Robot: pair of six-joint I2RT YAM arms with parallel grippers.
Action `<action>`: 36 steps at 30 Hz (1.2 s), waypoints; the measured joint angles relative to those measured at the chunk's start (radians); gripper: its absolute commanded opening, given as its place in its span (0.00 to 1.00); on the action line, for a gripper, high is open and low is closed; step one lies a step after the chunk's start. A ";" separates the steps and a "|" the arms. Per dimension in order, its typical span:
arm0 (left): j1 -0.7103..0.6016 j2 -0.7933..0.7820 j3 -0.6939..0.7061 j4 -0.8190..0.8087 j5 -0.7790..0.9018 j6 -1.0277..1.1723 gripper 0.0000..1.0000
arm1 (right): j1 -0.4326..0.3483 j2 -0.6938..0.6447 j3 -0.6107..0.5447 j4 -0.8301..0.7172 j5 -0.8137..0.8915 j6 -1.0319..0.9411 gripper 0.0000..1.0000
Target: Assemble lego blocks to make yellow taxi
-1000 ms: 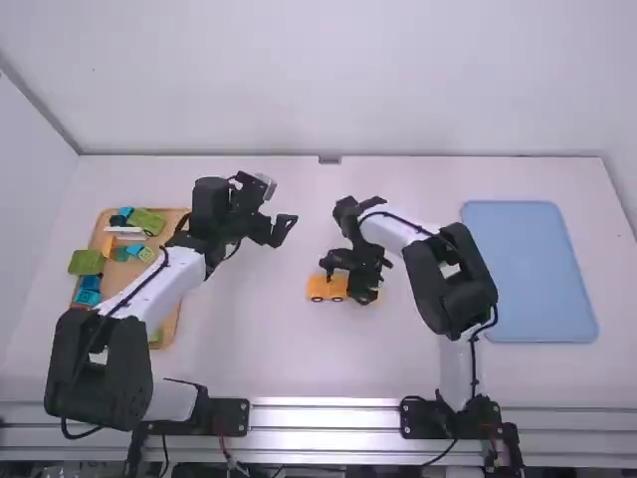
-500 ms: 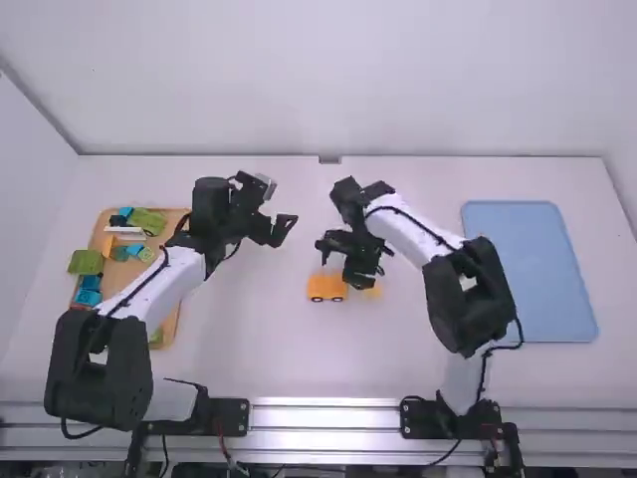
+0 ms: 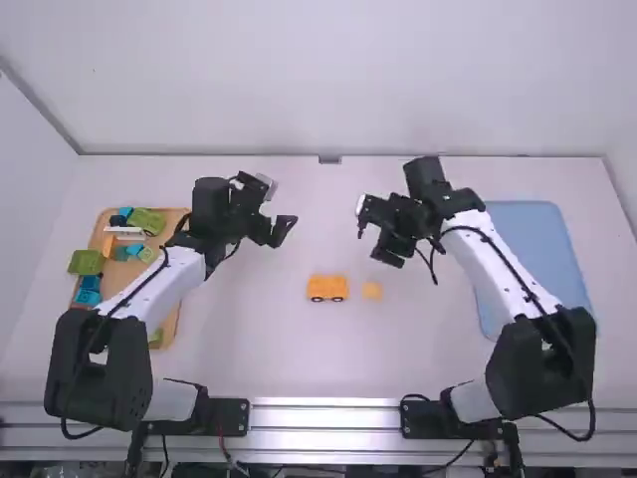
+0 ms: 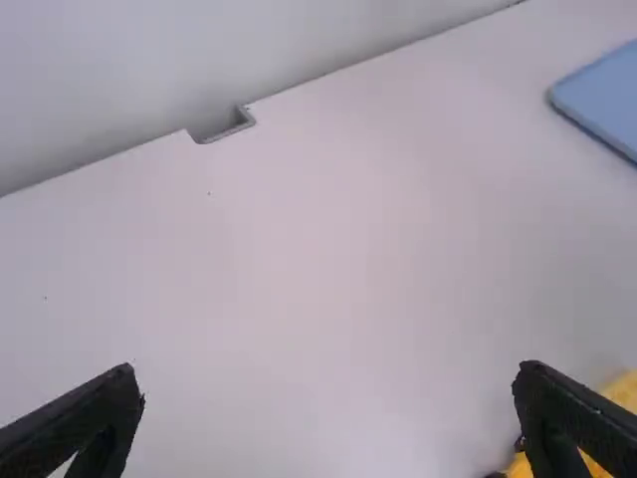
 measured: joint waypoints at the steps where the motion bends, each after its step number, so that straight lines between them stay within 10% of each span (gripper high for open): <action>1: 0.000 0.000 0.000 0.000 0.000 0.000 0.99 | -0.004 0.000 -0.006 0.000 -0.002 -0.001 0.98; 13: 0.000 0.000 0.000 -0.028 0.010 -0.001 0.99 | -0.048 0.000 -0.220 0.234 -0.084 -0.034 0.98; 36: 0.000 0.260 -0.103 0.100 0.688 0.664 0.99 | -0.227 0.000 -0.665 0.732 -0.565 -0.113 0.98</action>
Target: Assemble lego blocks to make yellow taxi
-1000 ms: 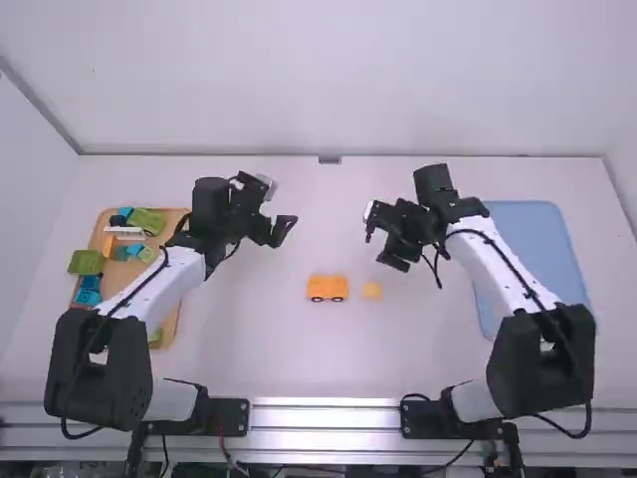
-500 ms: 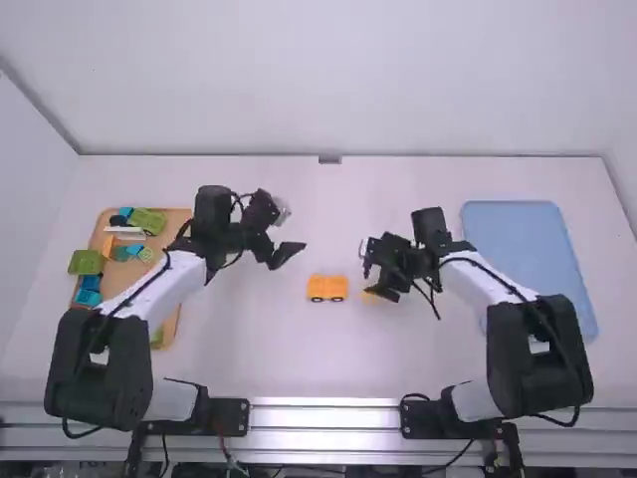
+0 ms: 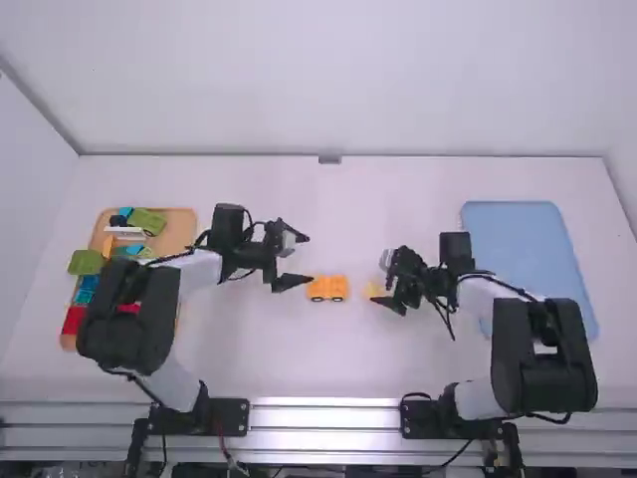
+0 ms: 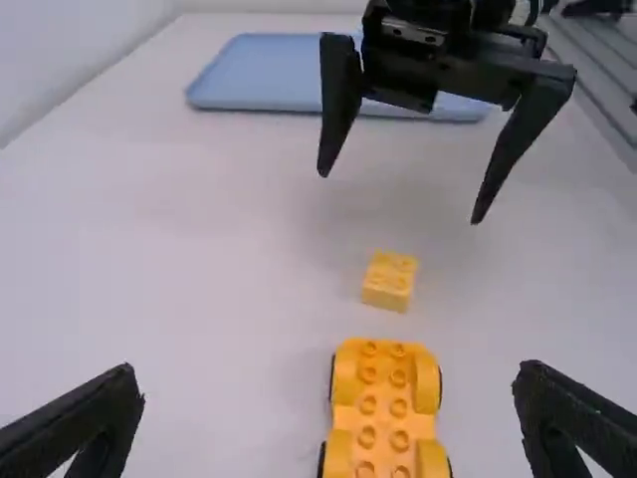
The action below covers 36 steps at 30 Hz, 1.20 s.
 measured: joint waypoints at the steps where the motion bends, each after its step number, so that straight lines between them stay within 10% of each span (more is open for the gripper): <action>1: 0.000 0.019 0.000 0.012 0.011 0.003 0.99 | -0.005 0.002 -0.017 0.026 -0.011 -0.005 0.98; 12: 0.000 0.063 -0.023 0.105 0.045 0.008 0.97 | -0.013 0.277 -0.025 0.227 -0.068 0.003 0.99; 20: -0.001 0.063 -0.064 0.186 0.050 0.003 0.99 | -0.069 0.385 0.054 0.145 -0.156 -0.130 0.67; 27: -0.001 0.063 -0.095 0.300 0.103 -0.053 0.99 | -0.065 0.439 0.054 0.175 -0.193 -0.206 0.66; 36: -0.001 0.063 -0.098 0.301 0.148 -0.070 0.99 | -0.052 0.448 0.054 0.175 -0.199 -0.227 0.39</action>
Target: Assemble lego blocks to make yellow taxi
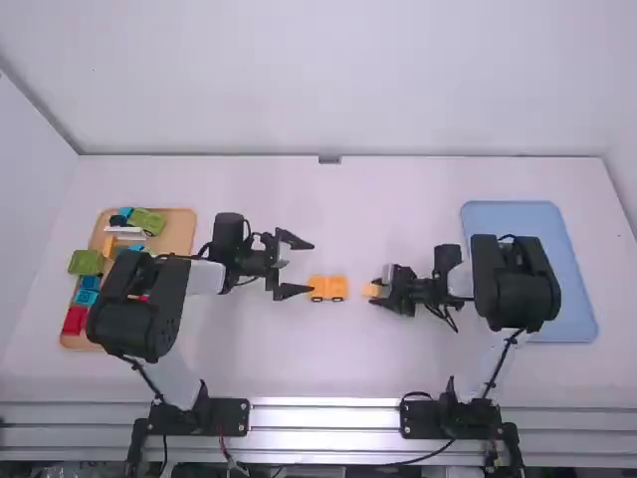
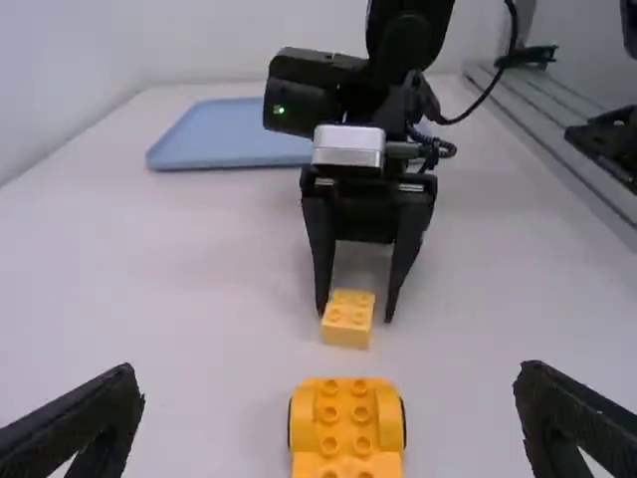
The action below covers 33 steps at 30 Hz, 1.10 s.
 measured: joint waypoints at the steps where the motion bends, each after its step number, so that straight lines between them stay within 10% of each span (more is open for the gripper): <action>1: 0.000 0.000 0.000 0.000 0.000 0.000 0.99 | 0.000 0.000 0.000 0.000 0.000 0.000 0.38; 6: 0.000 0.000 0.000 0.009 0.007 -0.003 0.99 | -0.011 0.000 0.000 -0.001 -0.002 0.000 0.16; 33: -0.135 0.210 0.051 -0.086 -0.357 0.085 0.99 | 0.091 -0.232 0.121 -0.392 -0.004 -0.068 0.17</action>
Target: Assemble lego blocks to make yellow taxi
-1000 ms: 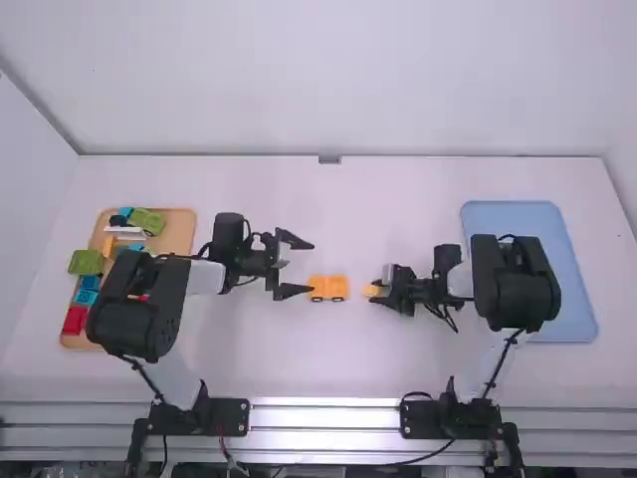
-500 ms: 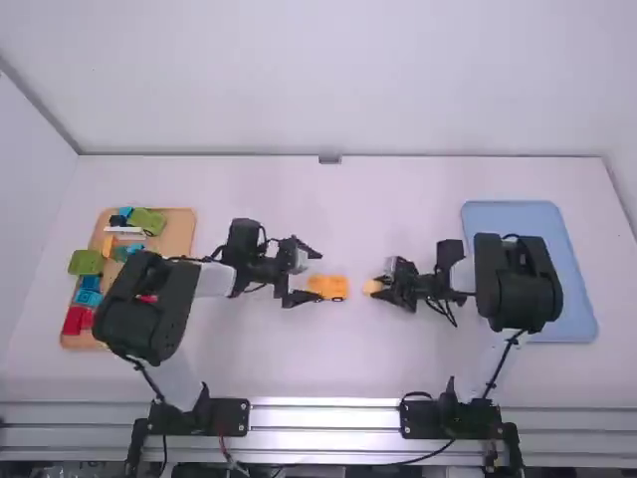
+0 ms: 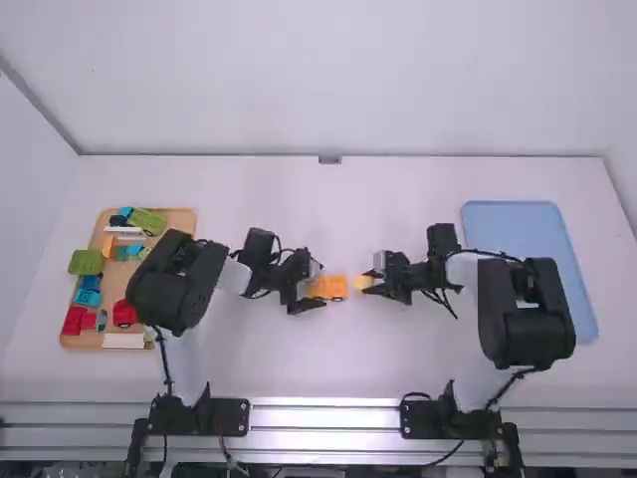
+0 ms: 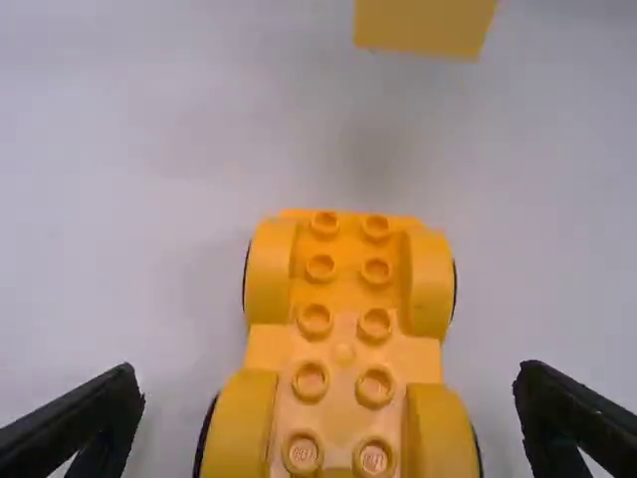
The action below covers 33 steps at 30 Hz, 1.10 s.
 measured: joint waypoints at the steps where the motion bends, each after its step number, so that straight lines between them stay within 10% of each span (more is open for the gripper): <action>1: 0.000 0.003 0.000 0.000 -0.004 0.002 0.99 | 0.009 -0.002 0.000 0.014 0.000 0.004 0.17; 24: -0.001 0.003 -0.018 0.026 -0.037 0.089 0.59 | 0.170 -0.002 0.000 0.164 0.132 0.198 0.18; 33: -0.001 0.003 -0.033 0.034 -0.022 0.093 0.57 | 0.170 0.055 0.009 0.255 0.133 0.277 0.21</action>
